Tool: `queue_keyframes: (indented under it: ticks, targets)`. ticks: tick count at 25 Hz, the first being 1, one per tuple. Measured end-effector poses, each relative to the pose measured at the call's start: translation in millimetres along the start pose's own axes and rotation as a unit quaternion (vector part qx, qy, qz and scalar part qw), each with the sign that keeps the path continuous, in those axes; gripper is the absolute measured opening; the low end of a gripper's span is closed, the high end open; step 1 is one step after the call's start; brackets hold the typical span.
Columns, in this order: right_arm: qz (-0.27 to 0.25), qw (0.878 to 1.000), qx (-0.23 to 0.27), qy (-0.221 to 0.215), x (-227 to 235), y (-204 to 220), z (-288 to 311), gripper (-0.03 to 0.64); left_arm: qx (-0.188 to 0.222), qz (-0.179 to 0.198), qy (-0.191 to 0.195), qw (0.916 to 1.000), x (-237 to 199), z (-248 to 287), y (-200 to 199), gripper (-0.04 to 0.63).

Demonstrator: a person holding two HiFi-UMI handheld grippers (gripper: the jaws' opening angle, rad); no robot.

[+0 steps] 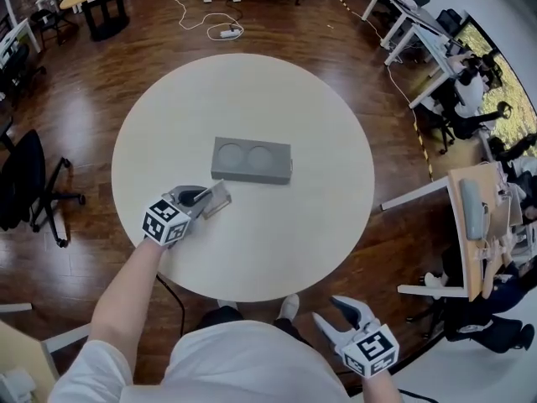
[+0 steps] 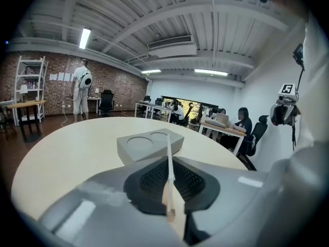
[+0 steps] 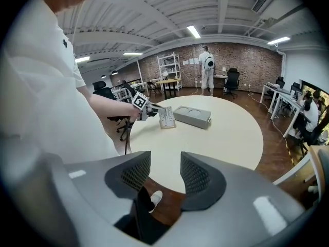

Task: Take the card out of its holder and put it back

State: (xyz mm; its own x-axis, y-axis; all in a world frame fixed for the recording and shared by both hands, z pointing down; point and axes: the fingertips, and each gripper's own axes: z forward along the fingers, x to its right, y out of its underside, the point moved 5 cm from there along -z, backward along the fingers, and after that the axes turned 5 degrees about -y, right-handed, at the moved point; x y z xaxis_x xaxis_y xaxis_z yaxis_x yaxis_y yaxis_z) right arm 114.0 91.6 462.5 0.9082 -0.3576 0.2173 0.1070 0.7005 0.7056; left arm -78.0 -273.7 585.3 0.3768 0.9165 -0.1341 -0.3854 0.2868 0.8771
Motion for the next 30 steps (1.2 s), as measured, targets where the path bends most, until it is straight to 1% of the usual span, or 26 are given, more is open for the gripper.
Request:
queue_keyframes:
  ticks: [4,7,14,18,21,24,27,30]
  targets:
    - [0.0,1.0,0.003,-0.005,-2,-1,3,0.187,0.013,0.004,-0.006,0.9999,-1,-11,-10,0.015]
    - [-0.007,1.0,0.005,-0.013,-1,0,0,0.187,0.03,0.008,-0.018,0.9994,1,-22,-24,0.015]
    - [-0.035,0.999,0.017,-0.039,3,-6,0,0.187,0.073,0.013,-0.061,0.9954,7,-66,-56,0.015]
    - [-0.056,0.996,0.02,-0.062,13,-3,-9,0.187,0.095,0.007,-0.095,0.9909,27,-95,-69,0.015]
    - [-0.074,0.993,0.022,-0.085,28,-2,-15,0.187,0.109,0.003,-0.128,0.9857,47,-120,-77,0.015]
    - [-0.099,0.988,0.015,-0.119,41,-2,-20,0.187,0.122,-0.013,-0.17,0.9779,71,-150,-77,0.015]
    - [-0.131,0.98,0.012,-0.15,50,-5,-21,0.187,0.133,-0.027,-0.214,0.9673,98,-183,-70,0.015]
    - [-0.159,0.971,0.004,-0.181,61,-5,-25,0.187,0.138,-0.049,-0.261,0.9542,133,-210,-57,0.015]
